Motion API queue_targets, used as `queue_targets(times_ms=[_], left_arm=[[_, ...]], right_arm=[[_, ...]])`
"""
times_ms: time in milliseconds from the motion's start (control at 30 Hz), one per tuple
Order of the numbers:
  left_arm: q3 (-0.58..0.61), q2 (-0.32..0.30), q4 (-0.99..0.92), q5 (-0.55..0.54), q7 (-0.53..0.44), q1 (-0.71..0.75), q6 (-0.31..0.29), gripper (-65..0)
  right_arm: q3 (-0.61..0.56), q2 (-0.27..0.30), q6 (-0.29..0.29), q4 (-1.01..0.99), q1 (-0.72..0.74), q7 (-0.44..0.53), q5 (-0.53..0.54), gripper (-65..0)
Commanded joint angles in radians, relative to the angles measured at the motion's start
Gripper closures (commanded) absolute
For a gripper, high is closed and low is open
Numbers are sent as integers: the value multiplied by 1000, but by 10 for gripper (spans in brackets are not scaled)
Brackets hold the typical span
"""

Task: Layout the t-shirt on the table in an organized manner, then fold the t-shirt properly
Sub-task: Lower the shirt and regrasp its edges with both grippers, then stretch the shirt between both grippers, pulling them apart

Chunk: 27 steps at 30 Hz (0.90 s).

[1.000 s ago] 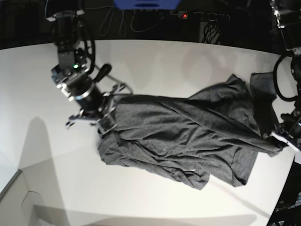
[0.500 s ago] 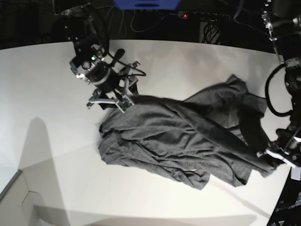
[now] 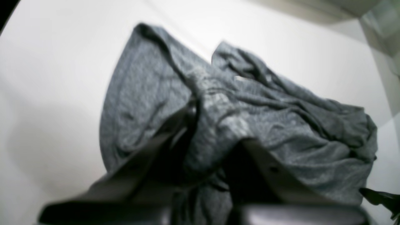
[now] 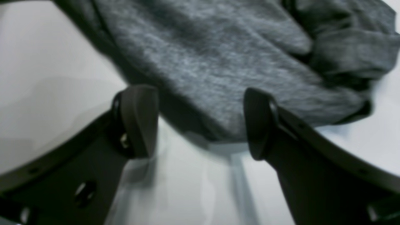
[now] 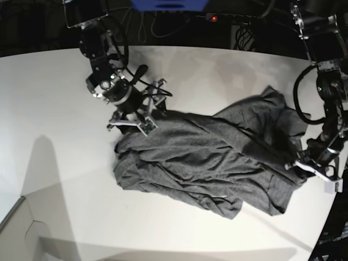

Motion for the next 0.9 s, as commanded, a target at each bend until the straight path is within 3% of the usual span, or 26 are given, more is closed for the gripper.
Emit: queue_targets(times_ms=[0,100,333,433,567,667,867], left_arm=[[-5,-17,25,-16,-23,-3,-2,0],[-6,-15,28,-18,-21,35,-2,-1],[-6,-15,151,-18,-21,170,-4,-1],[-6,-15,208,-18,-21,207,-15,-35],[-11,-15,218,-18,-21,230,-117,-202],[-14,6,212,-15,-21,236,-156,-301],[-12,39,223,-19,-21,242,-162,-327]], right_arm=[[1,-2,-5,4,13,38,10,-429],[1,-2,-5,-36,22,53,10,-349],[42,24,-5,9,36,51,10,0],[102,21,-5,87,31,47,10,0],[159,26,-5,147,42,47,10,0],[186,32,-2,156,65,47,10,0],[239,100,-2,148,85,53,13,0]])
